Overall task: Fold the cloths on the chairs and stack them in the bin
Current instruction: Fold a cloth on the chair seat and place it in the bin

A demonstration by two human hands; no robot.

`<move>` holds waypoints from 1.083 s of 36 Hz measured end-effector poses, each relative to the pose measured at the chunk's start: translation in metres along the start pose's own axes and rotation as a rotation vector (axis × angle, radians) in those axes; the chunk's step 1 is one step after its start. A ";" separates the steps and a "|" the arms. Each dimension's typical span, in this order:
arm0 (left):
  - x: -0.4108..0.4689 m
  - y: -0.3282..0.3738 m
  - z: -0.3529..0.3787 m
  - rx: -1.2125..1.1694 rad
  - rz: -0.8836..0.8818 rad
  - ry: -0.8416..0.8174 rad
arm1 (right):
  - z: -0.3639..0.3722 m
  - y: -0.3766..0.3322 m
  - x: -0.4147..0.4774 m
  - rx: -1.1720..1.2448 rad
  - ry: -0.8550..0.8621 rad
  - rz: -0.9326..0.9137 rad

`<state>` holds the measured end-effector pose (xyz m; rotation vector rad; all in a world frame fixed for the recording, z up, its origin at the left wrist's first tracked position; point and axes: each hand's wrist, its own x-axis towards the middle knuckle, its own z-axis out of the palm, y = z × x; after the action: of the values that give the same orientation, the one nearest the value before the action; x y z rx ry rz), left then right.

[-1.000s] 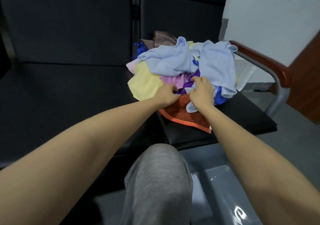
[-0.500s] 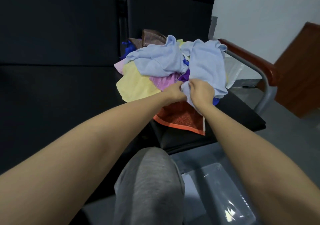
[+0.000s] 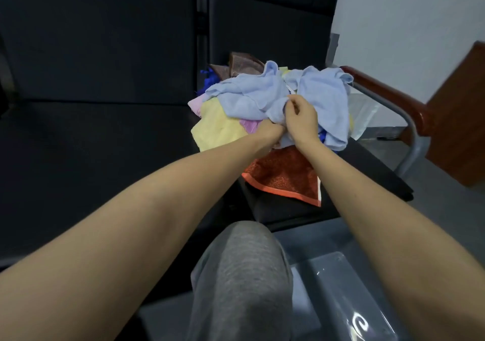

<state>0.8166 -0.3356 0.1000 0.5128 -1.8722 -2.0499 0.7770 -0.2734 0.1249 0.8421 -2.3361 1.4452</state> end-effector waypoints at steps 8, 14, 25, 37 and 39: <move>-0.002 0.022 -0.003 -0.317 0.016 0.122 | -0.040 0.049 0.001 -0.564 -0.246 0.132; 0.004 0.023 -0.025 -0.370 -0.242 0.025 | -0.041 0.073 -0.005 -0.460 -0.412 0.180; -0.017 0.018 -0.061 -0.146 -0.175 -0.522 | -0.034 0.080 0.005 -0.449 -0.419 0.159; -0.028 0.027 -0.103 -0.660 -0.153 -0.134 | -0.028 0.070 0.001 -0.499 -0.502 0.168; -0.026 0.026 -0.114 -0.706 -0.130 -0.103 | -0.030 0.071 0.001 -0.505 -0.526 0.173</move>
<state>0.8921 -0.4263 0.1183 0.3442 -1.0479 -2.6578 0.7314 -0.2235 0.0879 0.9675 -3.0297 0.6570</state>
